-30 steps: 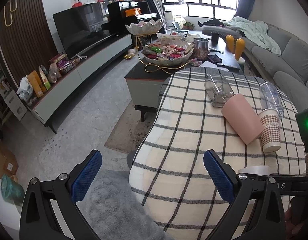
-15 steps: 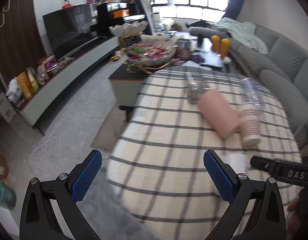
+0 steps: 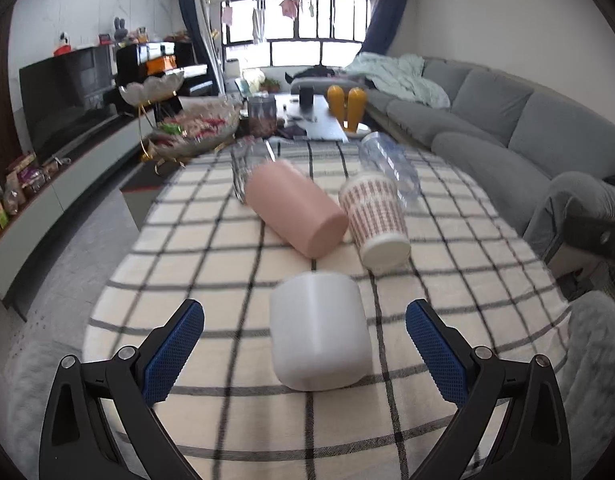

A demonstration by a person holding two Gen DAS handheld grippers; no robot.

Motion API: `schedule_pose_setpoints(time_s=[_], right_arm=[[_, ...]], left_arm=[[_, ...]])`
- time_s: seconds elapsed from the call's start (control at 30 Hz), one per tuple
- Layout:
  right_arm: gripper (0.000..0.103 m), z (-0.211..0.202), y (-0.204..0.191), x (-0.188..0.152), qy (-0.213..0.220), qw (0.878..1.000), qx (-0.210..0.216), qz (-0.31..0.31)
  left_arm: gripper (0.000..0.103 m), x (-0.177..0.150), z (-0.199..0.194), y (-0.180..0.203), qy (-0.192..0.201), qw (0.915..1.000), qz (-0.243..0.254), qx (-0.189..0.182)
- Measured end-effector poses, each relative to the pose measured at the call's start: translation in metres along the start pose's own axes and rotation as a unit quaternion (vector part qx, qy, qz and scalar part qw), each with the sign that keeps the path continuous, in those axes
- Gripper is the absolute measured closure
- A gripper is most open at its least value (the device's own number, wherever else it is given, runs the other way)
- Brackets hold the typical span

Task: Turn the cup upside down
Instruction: 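Rotate the right gripper to turn the white cup rim-down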

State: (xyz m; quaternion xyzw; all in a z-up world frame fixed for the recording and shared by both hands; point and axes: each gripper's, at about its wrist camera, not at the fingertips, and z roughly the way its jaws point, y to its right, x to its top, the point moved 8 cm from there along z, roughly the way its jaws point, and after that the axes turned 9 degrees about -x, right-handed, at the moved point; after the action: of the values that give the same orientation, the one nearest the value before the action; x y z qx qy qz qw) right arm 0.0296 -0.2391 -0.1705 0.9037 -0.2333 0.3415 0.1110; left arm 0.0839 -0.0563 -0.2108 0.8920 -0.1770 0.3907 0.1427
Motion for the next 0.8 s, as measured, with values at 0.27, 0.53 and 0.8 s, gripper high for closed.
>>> schedule_pose_setpoints(time_s=[0.27, 0.53, 0.8], right_arm=[[0.016, 0.028, 0.012, -0.014, -0.020, 0.999, -0.017, 0.021], [0.016, 0.043, 0.016, -0.021, -0.048, 0.998, -0.019, 0.028], [0.016, 0.040, 0.015, -0.021, -0.054, 0.998, -0.015, 0.029]], left_arm=[[0.009, -0.026, 0.026, 0.000, -0.019, 0.9996, -0.020, 0.004], [0.036, -0.035, 0.046, 0.008, -0.043, 0.9989, -0.018, 0.006], [0.036, -0.034, 0.048, 0.006, -0.088, 0.9960, -0.013, 0.007]])
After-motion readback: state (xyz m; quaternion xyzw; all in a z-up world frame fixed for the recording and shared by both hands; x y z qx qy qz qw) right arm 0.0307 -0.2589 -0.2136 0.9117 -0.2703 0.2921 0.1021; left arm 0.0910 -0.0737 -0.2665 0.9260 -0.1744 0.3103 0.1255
